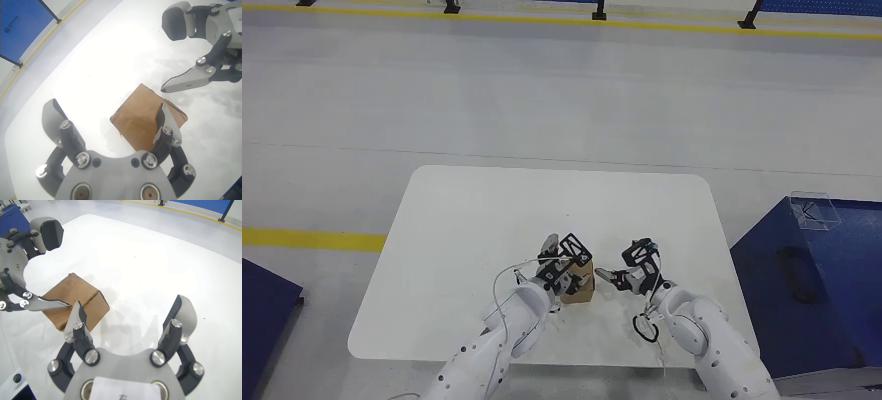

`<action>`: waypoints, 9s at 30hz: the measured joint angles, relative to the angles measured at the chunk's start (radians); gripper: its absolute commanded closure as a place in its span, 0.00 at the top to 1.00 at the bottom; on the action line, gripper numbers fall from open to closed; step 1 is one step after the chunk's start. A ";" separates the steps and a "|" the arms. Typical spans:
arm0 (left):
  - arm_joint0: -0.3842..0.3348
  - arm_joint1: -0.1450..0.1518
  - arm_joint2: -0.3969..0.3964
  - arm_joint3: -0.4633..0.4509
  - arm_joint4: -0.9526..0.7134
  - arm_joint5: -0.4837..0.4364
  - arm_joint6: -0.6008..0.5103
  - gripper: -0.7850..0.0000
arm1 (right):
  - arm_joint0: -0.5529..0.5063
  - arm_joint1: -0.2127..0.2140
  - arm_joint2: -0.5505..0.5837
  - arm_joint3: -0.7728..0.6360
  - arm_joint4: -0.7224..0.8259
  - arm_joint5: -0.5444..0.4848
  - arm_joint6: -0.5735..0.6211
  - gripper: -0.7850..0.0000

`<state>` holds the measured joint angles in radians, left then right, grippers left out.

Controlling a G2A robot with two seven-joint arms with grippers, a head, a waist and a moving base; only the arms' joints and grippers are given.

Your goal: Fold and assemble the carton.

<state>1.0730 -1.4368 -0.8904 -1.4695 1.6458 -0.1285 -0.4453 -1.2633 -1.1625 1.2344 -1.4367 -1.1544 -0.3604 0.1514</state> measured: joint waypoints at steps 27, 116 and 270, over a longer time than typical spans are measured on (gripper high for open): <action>0.057 0.022 -0.080 -0.099 -0.072 -0.148 -0.014 1.00 | 0.026 -0.009 0.033 0.006 0.063 0.155 0.028 1.00; -0.645 0.011 0.470 0.817 -0.284 -0.884 0.652 0.00 | 0.115 0.011 0.120 0.149 0.108 -0.067 0.061 1.00; -0.548 0.126 0.314 0.699 -0.618 -0.821 0.674 0.00 | 0.127 0.014 0.145 0.157 0.164 -0.056 0.120 1.00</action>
<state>0.5251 -1.3104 -0.5766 -0.7707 1.0277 -0.9490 0.2286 -1.1364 -1.1483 1.3790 -1.2796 -0.9907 -0.4166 0.2710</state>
